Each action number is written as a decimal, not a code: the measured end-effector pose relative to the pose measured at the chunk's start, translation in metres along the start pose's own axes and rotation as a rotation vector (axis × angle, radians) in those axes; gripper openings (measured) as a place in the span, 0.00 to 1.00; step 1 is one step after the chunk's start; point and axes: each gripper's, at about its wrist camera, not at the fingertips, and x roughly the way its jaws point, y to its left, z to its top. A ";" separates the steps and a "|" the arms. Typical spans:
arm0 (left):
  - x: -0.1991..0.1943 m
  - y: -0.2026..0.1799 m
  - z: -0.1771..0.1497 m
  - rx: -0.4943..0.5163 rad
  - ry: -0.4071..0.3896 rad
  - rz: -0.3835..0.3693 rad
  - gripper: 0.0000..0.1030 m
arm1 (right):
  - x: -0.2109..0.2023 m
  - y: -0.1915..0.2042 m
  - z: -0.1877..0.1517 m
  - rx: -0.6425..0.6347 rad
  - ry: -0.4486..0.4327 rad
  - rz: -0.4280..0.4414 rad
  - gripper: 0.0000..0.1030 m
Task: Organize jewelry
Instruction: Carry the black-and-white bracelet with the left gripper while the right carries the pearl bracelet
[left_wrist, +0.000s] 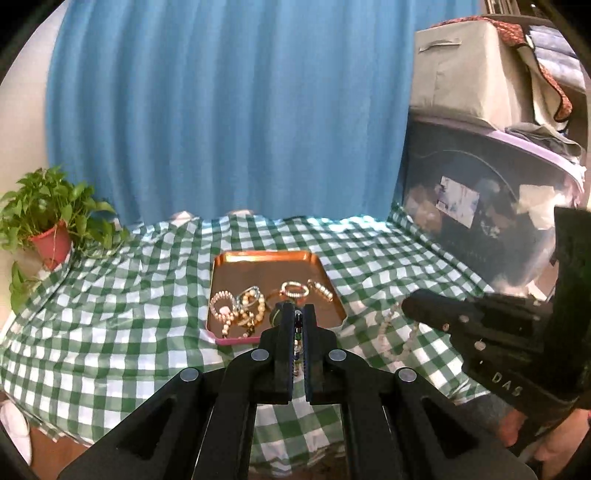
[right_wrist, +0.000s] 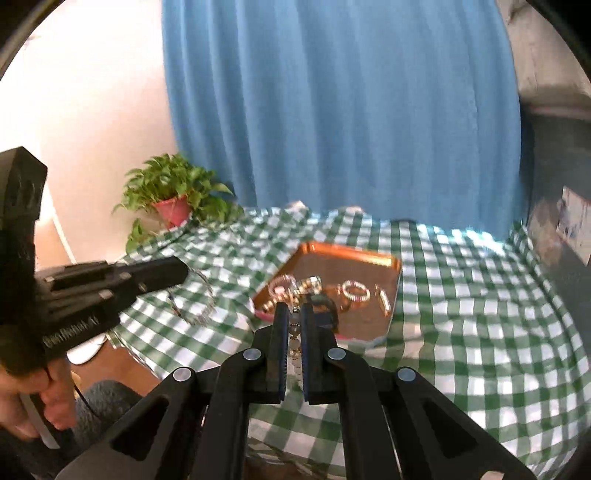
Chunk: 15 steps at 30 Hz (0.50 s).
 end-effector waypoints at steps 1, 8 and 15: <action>-0.003 0.001 0.002 -0.001 -0.006 0.001 0.04 | -0.004 0.003 0.004 -0.007 -0.009 0.000 0.05; 0.001 0.011 0.023 0.008 -0.025 -0.007 0.04 | -0.008 0.008 0.033 -0.035 -0.058 0.000 0.05; 0.033 0.032 0.045 -0.012 -0.020 -0.017 0.04 | 0.020 0.001 0.063 -0.059 -0.056 -0.011 0.05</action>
